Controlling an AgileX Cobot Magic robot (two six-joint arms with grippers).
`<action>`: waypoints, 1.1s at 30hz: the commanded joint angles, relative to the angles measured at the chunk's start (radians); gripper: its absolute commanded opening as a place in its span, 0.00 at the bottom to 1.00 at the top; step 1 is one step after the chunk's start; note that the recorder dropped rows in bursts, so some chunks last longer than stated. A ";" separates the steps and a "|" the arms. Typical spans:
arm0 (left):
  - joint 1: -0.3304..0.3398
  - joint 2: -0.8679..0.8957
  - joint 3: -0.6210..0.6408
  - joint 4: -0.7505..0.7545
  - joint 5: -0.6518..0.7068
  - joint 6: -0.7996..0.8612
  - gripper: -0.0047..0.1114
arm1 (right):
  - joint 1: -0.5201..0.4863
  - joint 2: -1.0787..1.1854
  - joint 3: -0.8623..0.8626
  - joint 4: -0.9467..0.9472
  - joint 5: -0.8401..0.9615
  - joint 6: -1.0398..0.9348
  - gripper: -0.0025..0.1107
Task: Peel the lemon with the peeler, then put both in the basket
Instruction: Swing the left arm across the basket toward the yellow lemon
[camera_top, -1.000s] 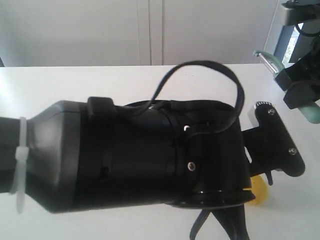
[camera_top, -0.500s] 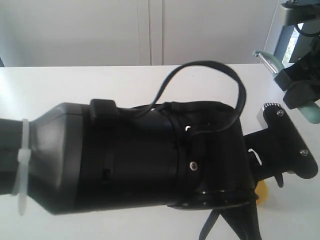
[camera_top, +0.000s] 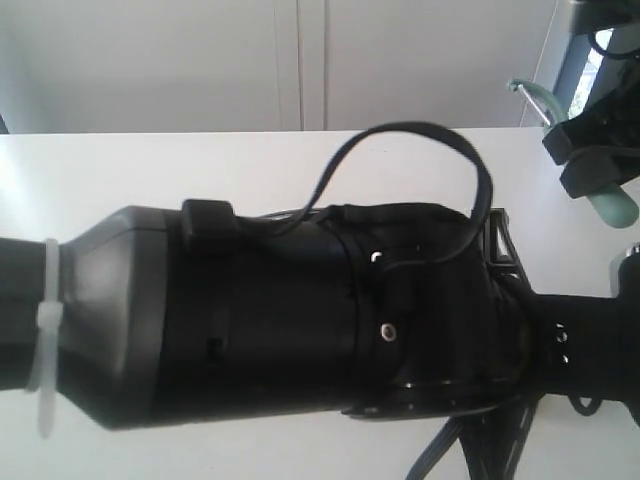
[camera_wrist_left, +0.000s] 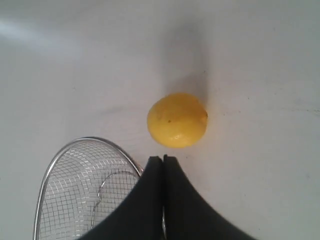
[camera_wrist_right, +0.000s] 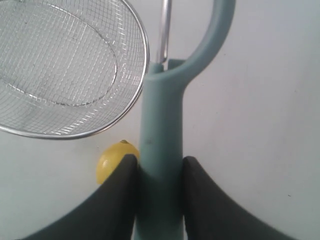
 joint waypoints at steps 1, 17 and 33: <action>-0.006 0.024 -0.006 -0.034 0.004 0.016 0.11 | -0.003 -0.007 0.004 -0.056 -0.029 0.173 0.02; -0.006 0.188 -0.006 0.137 -0.095 0.021 0.94 | -0.054 -0.007 0.004 -0.226 0.064 0.287 0.02; -0.005 0.211 -0.006 0.288 -0.143 -0.133 0.94 | -0.054 -0.007 0.004 -0.226 0.053 0.287 0.02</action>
